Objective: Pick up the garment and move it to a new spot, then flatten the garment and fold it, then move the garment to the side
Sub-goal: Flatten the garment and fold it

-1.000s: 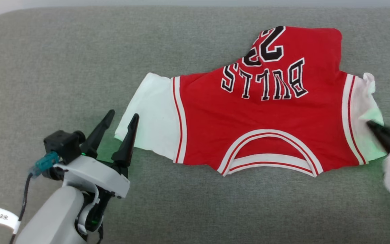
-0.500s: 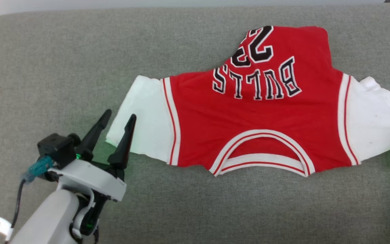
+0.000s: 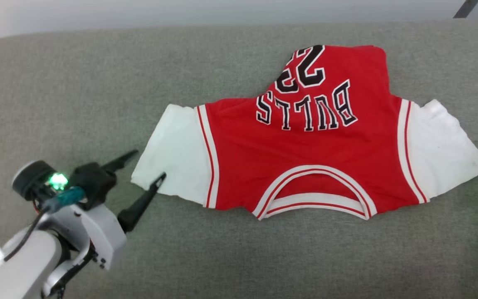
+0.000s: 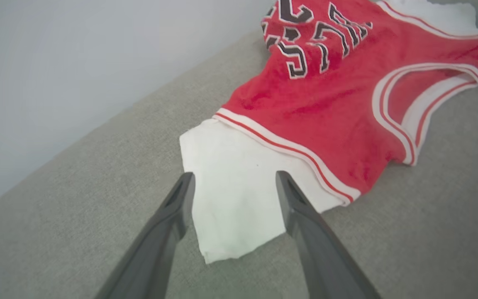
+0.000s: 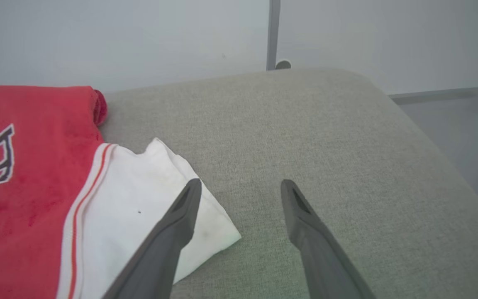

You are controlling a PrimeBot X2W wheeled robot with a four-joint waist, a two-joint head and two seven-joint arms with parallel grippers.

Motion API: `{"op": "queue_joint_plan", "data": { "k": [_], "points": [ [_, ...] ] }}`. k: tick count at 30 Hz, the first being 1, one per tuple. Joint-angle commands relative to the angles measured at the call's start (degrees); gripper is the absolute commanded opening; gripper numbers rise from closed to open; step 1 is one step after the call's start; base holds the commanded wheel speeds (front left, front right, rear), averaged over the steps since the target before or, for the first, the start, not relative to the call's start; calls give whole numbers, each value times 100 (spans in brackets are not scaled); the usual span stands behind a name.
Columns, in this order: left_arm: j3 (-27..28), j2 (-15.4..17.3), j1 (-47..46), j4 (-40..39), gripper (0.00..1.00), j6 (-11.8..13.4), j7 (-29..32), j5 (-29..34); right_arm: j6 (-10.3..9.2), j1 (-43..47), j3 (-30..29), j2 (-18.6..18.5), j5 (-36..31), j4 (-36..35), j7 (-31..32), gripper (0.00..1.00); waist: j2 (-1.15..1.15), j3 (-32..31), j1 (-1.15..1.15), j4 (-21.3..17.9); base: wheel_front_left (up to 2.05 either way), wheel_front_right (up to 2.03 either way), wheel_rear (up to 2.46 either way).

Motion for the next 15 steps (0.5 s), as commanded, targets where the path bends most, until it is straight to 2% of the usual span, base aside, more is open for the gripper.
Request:
{"op": "queue_joint_plan", "data": {
  "k": [1,3,8,12,15],
  "points": [
    [-200,163,-121,-149,100,-94,337,-101,-4,108,53,-33,57,-170,-83,100,0,-80,0,-78,0,0,0],
    [-511,441,-289,-336,100,-148,823,-284,-3,197,295,-69,129,-429,-123,100,0,-115,0,-166,0,0,0],
    [-1834,1039,-958,-906,100,-153,1686,-930,-4,270,1031,-201,314,-971,6,100,0,-94,0,-458,0,0,0],
    [-2699,1159,-1645,-757,100,-155,1847,-1228,-4,268,1401,-266,426,-1317,107,100,0,-9,0,-658,0,0,0],
    [-3213,1071,-2062,-399,100,-155,1718,-1415,-4,296,1577,-302,440,-1505,170,100,0,65,0,-781,0,0,0]
  ]
}}
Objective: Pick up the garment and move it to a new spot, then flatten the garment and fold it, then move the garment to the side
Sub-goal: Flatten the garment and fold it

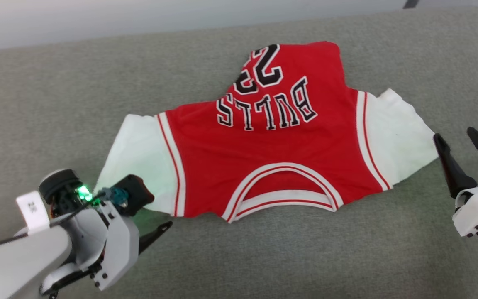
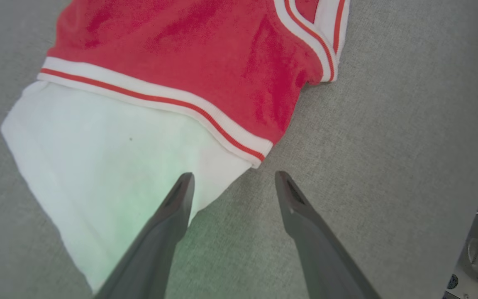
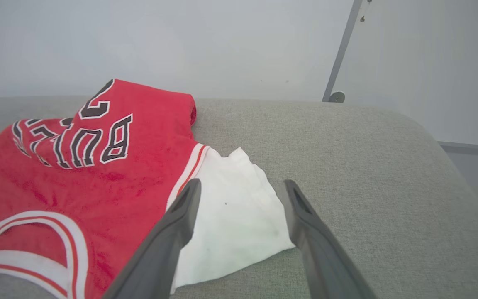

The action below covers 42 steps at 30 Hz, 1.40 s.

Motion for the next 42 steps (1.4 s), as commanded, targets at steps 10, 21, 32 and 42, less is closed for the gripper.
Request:
{"op": "queue_joint_plan", "data": {
  "k": [10,21,32,42],
  "points": [
    [-623,-347,-514,1170,100,-8,-490,-405,-4,216,298,-123,-59,-535,258,100,0,237,0,-353,0,0,0],
    [-661,-508,-320,1044,0,-9,-296,-260,-4,84,679,-831,216,-586,720,100,0,359,0,-153,0,0,0],
    [-657,-791,-566,1011,0,-9,-422,-300,-4,-615,2412,-2532,472,-608,1677,100,0,627,0,147,0,0,0],
    [-682,-979,-668,1029,0,3,-528,-241,-6,-1877,4061,-2812,901,231,1769,100,0,988,0,439,0,0,0]
  ]
}}
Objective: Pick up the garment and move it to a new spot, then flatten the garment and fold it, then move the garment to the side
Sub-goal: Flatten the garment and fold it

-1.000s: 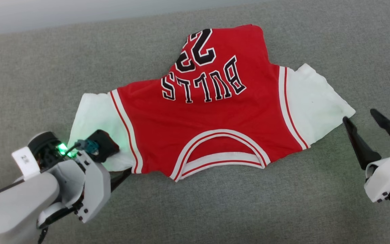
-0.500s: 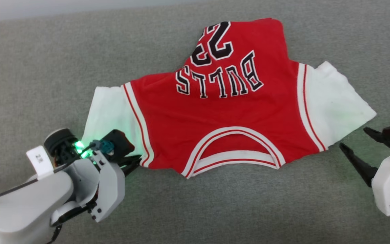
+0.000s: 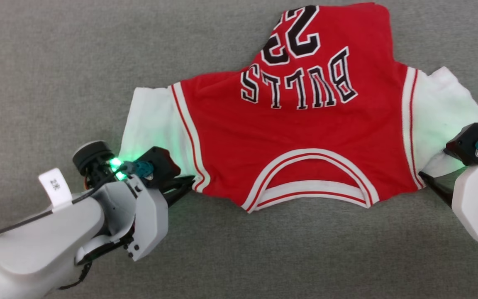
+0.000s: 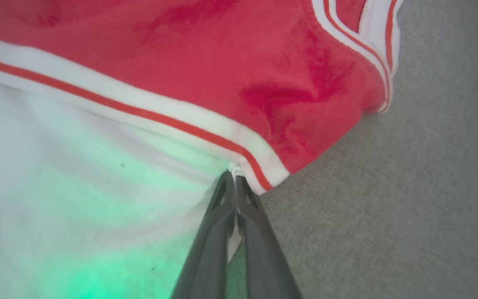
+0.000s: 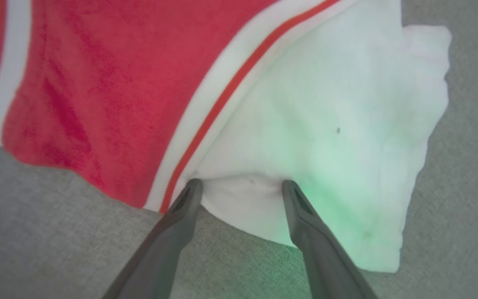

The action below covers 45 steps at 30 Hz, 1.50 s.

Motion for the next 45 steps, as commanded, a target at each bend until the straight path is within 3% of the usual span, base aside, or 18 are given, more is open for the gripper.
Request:
{"op": "queue_joint_plan", "data": {
  "k": [1,4,5,7,13,19,23,29,35,40,45],
  "points": [
    [-148,-94,127,133,0,19,88,47,-8,29,125,54,-7,122,10,100,0,81,0,82,0,0,0],
    [-149,-132,107,171,0,20,39,-7,-17,-174,481,-7,-63,454,-35,100,0,115,0,130,0,0,0],
    [-147,-136,91,197,0,20,3,-51,-28,-218,563,0,-10,540,-67,47,0,117,0,139,0,0,0],
    [-142,-136,56,236,0,24,-77,-133,-29,-303,707,26,80,653,-161,0,0,101,0,147,0,0,0],
    [-84,-76,-33,308,0,25,-732,-805,-10,-351,542,-5,444,644,-683,0,0,-118,0,139,0,0,0],
    [-20,33,-55,115,0,16,-1666,-1814,-8,29,-230,-44,970,321,-951,0,0,-306,0,162,0,0,0],
    [112,95,-278,-40,0,16,-2143,-2332,-8,120,-885,194,1250,260,-992,0,0,-279,0,197,0,0,0],
    [438,-118,-1011,289,0,13,-2305,-2963,-7,-649,-1948,1075,1212,798,-835,0,0,-38,0,222,0,0,0],
    [759,-631,-2245,1474,0,12,-2046,-3225,-7,-2281,-2832,2194,723,1800,-797,0,0,331,0,187,0,0,0],
    [1087,-1174,-3501,3044,0,38,-2085,-3068,-7,-3955,-3673,3024,91,2944,-1252,0,0,528,0,77,0,0,0],
    [1588,-1700,-4762,4296,0,89,-2492,-2724,-8,-5290,-4096,3402,-752,3812,-2039,0,0,560,0,44,0,0,0]
  ]
}}
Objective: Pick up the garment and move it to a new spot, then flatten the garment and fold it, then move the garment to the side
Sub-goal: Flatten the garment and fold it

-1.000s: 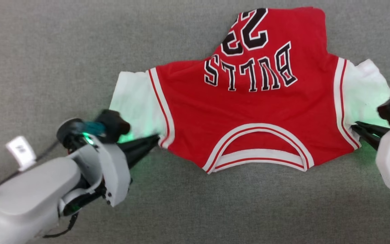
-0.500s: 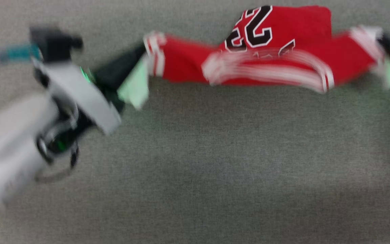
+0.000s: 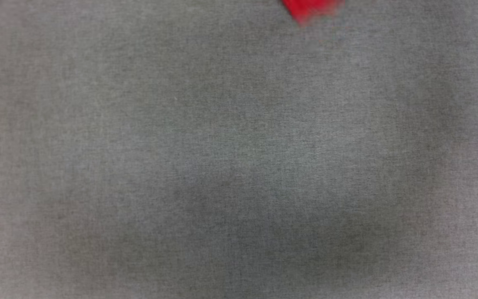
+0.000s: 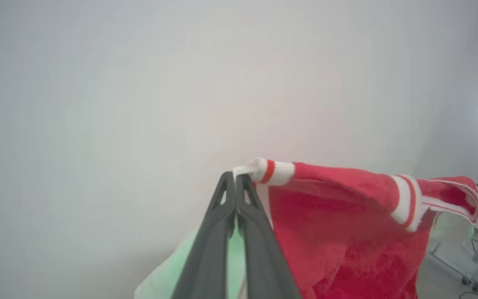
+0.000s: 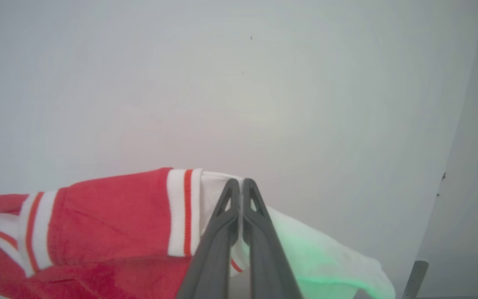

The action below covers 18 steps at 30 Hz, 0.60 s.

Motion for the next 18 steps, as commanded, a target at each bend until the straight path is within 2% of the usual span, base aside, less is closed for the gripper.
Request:
{"op": "queue_joint_plan", "data": {
  "k": [1,3,6,11,14,18],
  "points": [
    [228,-38,-379,303,0,32,-91,161,-8,-327,-140,62,-233,213,-317,0,0,-11,0,-30,0,0,0],
    [613,-160,-669,483,0,10,-110,270,-9,-619,-257,118,-429,449,-631,0,0,-55,0,-40,0,0,0],
    [871,-346,-484,583,0,-22,-110,550,-9,-732,-220,154,-549,836,-823,0,0,-189,0,-34,0,0,0],
    [753,-342,223,322,0,-40,-111,638,-8,-363,305,65,-434,1138,-736,0,0,-322,0,-42,0,0,0],
    [313,-151,867,-289,0,-43,28,534,-8,106,860,-60,-138,983,-478,0,0,-378,0,-49,0,0,0],
    [-321,371,1781,-1204,0,-43,334,184,-7,1109,1618,-439,446,446,-13,0,0,-467,0,-48,0,0,0]
  ]
}}
